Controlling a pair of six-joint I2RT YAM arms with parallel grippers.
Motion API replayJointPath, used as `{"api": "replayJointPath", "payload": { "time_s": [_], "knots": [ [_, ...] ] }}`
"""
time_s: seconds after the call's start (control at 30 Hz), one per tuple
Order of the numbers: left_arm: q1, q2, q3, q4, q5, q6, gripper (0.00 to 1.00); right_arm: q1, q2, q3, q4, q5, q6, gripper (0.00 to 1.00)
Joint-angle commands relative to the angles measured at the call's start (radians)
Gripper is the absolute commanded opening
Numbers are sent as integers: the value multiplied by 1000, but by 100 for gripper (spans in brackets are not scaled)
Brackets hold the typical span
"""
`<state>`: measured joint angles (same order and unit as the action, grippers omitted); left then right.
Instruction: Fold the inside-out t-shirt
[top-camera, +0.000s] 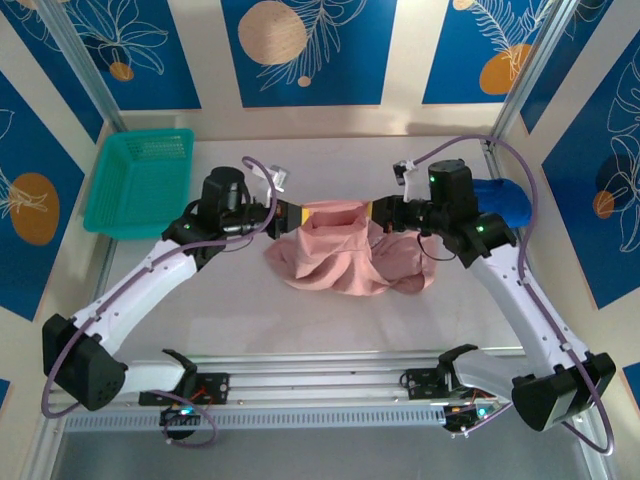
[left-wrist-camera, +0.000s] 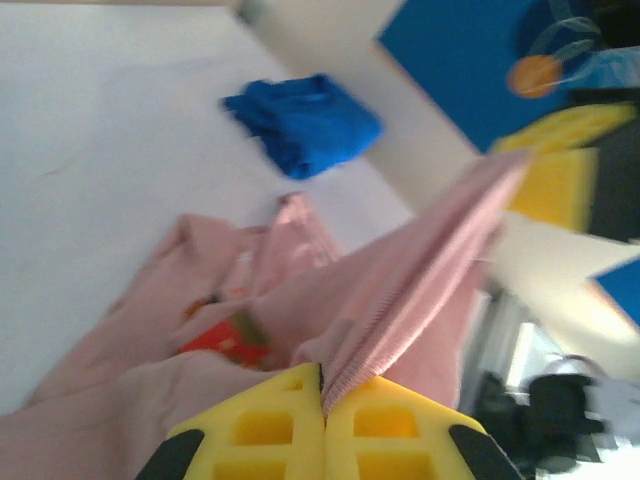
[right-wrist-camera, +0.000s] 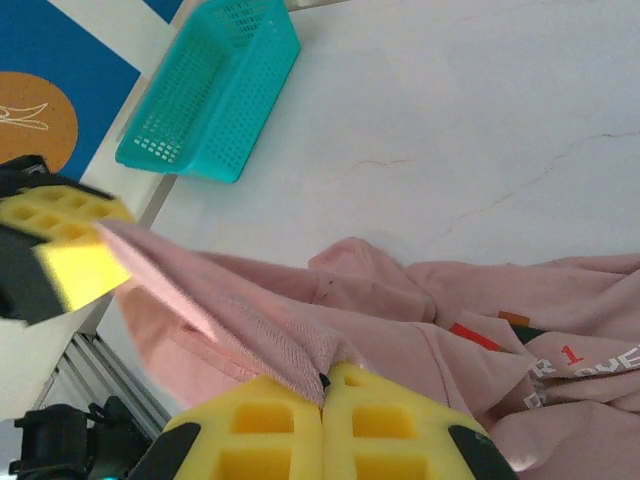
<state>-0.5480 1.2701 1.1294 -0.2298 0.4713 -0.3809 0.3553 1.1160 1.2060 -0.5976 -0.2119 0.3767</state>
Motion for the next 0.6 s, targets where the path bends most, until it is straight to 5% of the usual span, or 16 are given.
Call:
{"api": "replayJointPath", "payload": {
  "time_s": [0.0,0.3,0.57],
  "knots": [
    [-2,-28,4,-145,-237,73,0,1,-31,-3,-3,-45,-65,0],
    [-81,-26,-126,-117,-197,98,4,19,4,-99,-1,-252,-45,0],
    [-100,-13,-169,-67,-189,110,28,64,47,-106,-36,-250,-61,0]
  ]
}}
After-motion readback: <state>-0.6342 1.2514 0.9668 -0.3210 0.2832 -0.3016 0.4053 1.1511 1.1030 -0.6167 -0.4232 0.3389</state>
